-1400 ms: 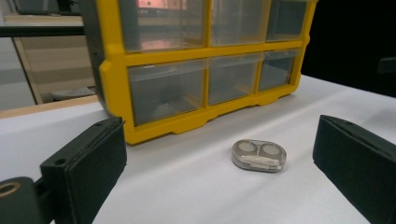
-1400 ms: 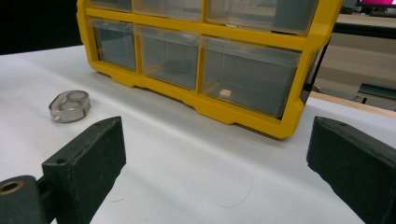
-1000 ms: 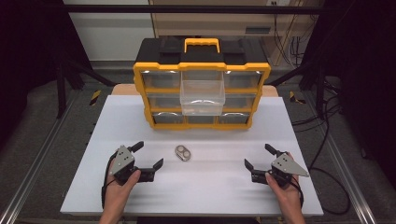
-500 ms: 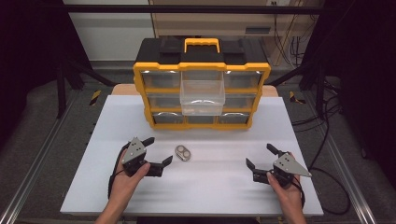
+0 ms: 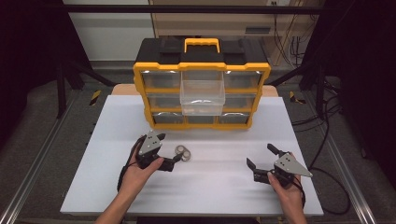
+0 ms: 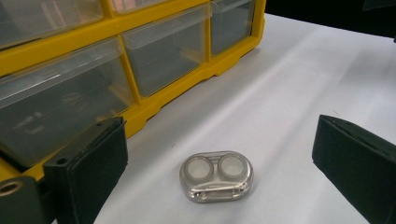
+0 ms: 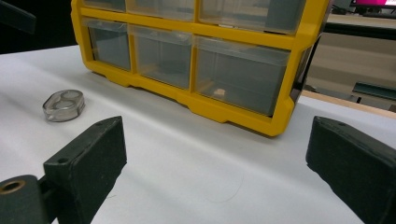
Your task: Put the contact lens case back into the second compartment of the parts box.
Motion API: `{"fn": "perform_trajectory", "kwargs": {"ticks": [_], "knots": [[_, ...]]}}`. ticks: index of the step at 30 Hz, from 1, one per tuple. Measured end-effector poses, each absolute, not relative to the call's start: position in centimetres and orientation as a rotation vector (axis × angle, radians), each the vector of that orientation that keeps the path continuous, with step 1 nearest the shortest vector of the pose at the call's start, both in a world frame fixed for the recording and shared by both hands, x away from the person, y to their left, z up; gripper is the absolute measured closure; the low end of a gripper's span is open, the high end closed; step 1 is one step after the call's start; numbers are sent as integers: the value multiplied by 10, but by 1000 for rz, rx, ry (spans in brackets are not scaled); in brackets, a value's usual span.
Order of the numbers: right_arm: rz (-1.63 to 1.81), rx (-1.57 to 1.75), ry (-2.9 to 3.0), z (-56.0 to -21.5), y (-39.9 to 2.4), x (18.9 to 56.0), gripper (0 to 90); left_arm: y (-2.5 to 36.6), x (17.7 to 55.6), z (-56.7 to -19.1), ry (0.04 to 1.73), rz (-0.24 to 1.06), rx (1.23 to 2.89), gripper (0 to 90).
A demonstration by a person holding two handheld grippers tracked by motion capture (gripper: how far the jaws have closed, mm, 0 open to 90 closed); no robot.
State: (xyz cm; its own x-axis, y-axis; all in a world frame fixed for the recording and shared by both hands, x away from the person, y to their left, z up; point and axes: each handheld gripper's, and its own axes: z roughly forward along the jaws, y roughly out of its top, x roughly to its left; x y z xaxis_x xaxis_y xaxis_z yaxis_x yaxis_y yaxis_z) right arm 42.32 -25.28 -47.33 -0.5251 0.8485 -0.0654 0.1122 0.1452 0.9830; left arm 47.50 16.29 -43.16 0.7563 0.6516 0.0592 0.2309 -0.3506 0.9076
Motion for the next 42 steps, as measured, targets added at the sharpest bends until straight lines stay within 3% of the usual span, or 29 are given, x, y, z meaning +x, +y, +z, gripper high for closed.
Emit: {"fn": "perform_trajectory", "kwargs": {"ticks": [28,33,36,42], "knots": [[1439,932,1773,-474,-256,424,54,128,511,-467,814,364,2183,49],[1437,928,1778,-474,-255,424,54,125,514,-473,837,347,2216,92],[1438,929,1780,-474,-255,424,54,123,515,-476,851,345,2232,176],[1439,929,1780,-474,-255,424,54,122,517,-478,861,331,2246,257]]}}
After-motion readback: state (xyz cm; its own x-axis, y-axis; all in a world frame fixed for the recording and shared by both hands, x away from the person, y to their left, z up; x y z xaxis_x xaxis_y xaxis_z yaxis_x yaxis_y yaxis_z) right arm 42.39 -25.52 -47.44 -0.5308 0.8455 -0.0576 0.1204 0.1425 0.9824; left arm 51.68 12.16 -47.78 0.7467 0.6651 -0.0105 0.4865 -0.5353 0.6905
